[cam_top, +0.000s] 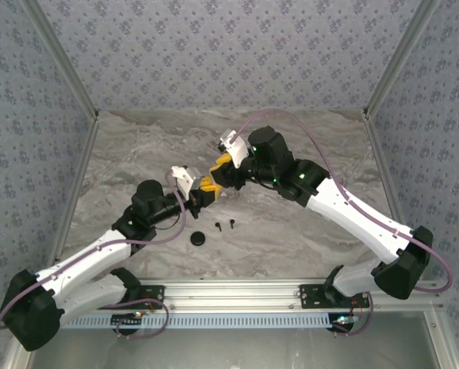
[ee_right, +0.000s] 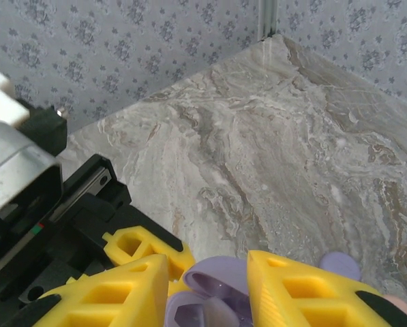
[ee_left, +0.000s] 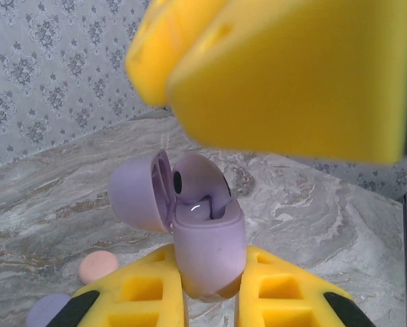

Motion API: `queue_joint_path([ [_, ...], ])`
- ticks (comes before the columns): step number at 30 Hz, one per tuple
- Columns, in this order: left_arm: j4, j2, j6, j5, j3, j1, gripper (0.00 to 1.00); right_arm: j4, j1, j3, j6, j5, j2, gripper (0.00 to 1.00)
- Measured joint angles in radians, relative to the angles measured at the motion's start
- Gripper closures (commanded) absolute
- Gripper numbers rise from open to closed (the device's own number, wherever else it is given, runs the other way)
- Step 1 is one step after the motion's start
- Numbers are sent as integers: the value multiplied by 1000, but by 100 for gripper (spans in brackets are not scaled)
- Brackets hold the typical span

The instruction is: Insert the wireless bluetooth earbuds into the charging case

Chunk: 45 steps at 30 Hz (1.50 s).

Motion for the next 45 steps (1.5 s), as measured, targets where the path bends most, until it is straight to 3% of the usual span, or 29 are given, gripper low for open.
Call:
queue_joint_path([
  [11,32,0,0,-8,0,0,100,-42,-105,10,53,-127,-7,58],
  [18,46,0,0,-8,0,0,100,-87,-104,10,57,-136,-8,50],
  [45,48,-2,0,-12,0,0,100,-100,-87,10,57,-126,21,50],
])
